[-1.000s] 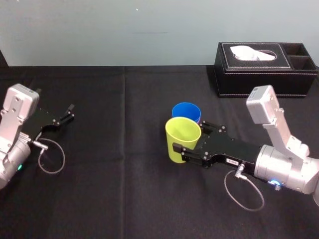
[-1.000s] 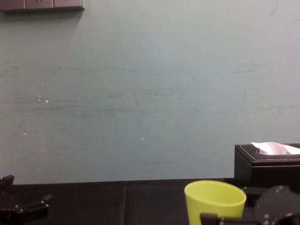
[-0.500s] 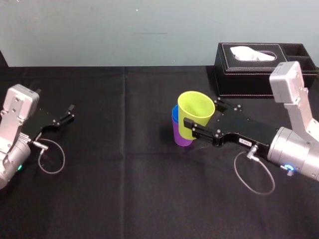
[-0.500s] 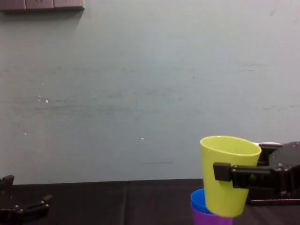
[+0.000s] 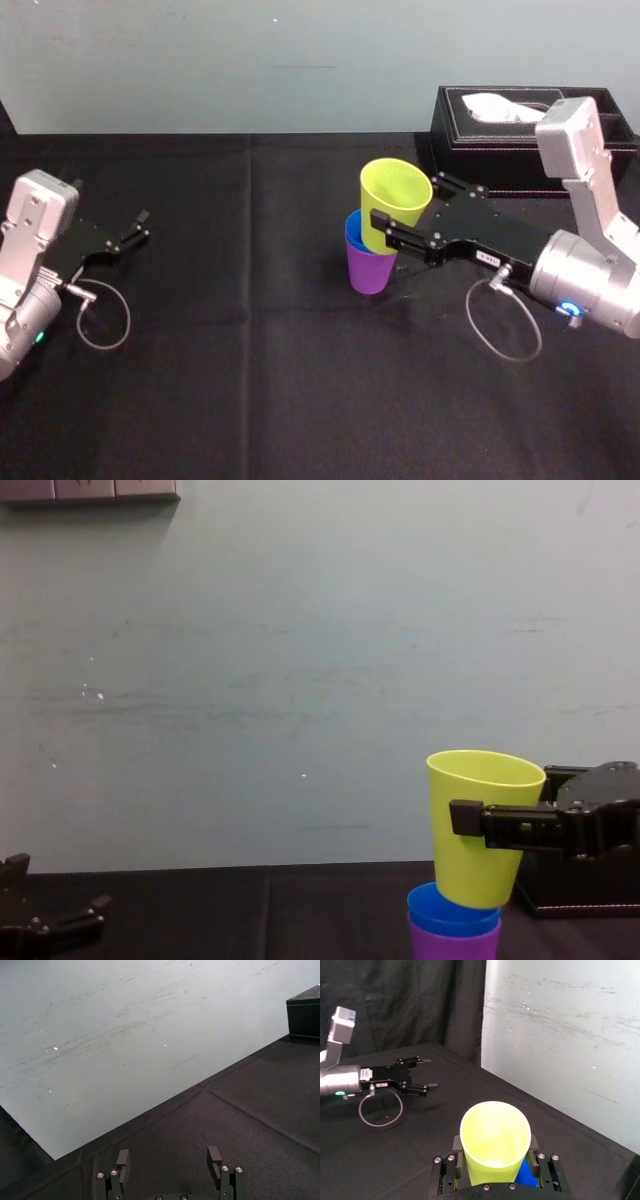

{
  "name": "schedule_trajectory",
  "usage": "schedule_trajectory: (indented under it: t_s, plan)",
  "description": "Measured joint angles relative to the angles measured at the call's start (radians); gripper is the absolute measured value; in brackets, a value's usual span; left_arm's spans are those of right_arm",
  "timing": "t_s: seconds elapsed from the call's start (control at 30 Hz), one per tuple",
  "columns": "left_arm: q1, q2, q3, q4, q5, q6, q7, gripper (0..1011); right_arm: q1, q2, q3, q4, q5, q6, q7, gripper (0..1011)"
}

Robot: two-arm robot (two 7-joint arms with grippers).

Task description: Stack the three plastic cups sequentially using one hand.

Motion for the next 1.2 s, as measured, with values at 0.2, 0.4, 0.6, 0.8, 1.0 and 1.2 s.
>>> schedule_trajectory:
  t_s: [0.2,0.4,0.6,0.8,1.0,1.2]
  plan:
    - [0.000,0.000,0.000,0.000,0.000,0.000,0.000,1011,0.042,-0.022,-0.017,0.048,-0.012,0.007,0.002,732]
    - [0.000,0.000,0.000,0.000,0.000,0.000,0.000,1011,0.075,-0.038,-0.033,0.090,-0.028,0.007,0.010,731]
    - [0.000,0.000,0.000,0.000,0.000,0.000,0.000,1011,0.109,-0.057,-0.047,0.142,-0.037,0.011,0.021,731]
    - [0.000,0.000,0.000,0.000,0.000,0.000,0.000,1011,0.129,-0.069,-0.054,0.174,-0.039,0.012,0.031,731]
    - [0.000,0.000,0.000,0.000,0.000,0.000,0.000,1011,0.141,-0.076,-0.063,0.196,-0.041,0.012,0.039,732]
    - [0.000,0.000,0.000,0.000,0.000,0.000,0.000,1011,0.148,-0.081,-0.073,0.213,-0.047,0.011,0.044,731]
